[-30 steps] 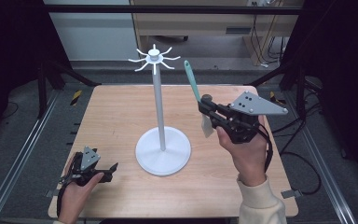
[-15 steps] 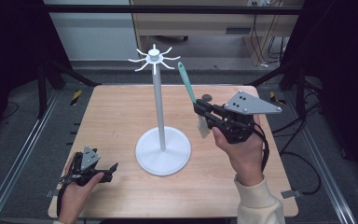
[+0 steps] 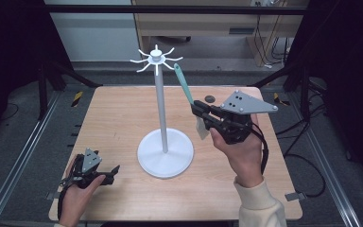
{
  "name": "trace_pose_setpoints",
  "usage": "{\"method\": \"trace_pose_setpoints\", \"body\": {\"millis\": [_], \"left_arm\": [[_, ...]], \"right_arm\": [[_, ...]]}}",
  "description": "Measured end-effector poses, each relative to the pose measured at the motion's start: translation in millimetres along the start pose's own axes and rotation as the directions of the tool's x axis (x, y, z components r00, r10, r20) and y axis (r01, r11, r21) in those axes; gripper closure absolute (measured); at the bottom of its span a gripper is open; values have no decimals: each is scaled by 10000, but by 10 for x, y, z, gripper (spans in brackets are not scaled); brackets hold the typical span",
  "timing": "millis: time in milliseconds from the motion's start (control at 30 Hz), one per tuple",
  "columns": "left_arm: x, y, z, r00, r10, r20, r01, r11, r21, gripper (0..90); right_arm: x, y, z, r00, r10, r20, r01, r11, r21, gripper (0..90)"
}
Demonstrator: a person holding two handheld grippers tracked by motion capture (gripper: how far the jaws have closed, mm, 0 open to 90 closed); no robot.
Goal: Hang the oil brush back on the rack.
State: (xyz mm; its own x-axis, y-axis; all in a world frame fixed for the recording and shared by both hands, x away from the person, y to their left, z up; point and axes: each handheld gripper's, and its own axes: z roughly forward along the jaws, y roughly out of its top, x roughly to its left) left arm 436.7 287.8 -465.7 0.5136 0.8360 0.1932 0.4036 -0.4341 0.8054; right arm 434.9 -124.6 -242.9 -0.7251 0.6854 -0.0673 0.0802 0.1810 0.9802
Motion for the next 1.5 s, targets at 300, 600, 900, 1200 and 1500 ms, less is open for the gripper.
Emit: {"method": "trace_pose_setpoints", "body": {"millis": [300, 600, 900, 1200, 1500], "left_arm": [[2, -1, 1, 10000, -3, 3, 3, 10000, -4, 49], [1, -2, 6, 10000, 5, 4, -5, 10000, 36, 49], [-1, -4, 5, 10000, 9, 7, -9, 10000, 39, 48], [-5, -3, 6, 10000, 31, 25, -31, 10000, 52, 48], [-9, -2, 8, 10000, 51, 42, -51, 10000, 57, 49]], "right_arm": [[-4, -18, 41, 10000, -6, 2, 6, 9998, 214, 827], [5, -10, 151, 9999, 60, -114, -57, 9996, 268, 827], [15, -19, 281, 9995, 192, -246, -185, 9994, 300, 826], [3, -38, 290, 9994, 263, -238, -258, 9994, 242, 825], [2, -60, 304, 9995, 264, -196, -260, 9994, 226, 824]]}}
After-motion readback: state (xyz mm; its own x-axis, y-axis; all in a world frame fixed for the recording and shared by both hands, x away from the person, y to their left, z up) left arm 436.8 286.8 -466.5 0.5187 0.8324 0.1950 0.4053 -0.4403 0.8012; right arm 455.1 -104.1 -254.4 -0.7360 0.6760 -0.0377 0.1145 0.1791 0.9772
